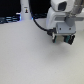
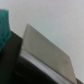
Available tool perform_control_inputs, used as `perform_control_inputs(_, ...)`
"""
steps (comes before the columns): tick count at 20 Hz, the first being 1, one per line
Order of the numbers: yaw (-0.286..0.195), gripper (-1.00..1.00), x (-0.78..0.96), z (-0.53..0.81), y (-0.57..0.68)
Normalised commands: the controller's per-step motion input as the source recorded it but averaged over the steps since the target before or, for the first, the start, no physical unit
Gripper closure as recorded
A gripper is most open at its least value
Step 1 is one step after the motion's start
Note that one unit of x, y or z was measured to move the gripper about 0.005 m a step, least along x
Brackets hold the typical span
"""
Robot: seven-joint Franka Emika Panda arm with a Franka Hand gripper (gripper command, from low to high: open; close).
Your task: Open the kcup holder, insert the kcup into the holder, and close the kcup holder
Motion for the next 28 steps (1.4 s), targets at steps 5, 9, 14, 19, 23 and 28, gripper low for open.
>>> perform_control_inputs(5, 0.084, -1.0, -0.63, 0.04, 0.52)
perform_control_inputs(9, 0.056, -1.0, -0.81, 0.0, 0.49)
perform_control_inputs(14, 0.053, -1.0, -0.93, -0.02, 0.42)
perform_control_inputs(19, 0.057, -1.0, -0.93, -0.02, 0.4)
perform_control_inputs(23, 0.077, -1.0, -0.77, 0.0, 0.42)
perform_control_inputs(28, 0.084, -1.0, -0.26, 0.64, 0.38)
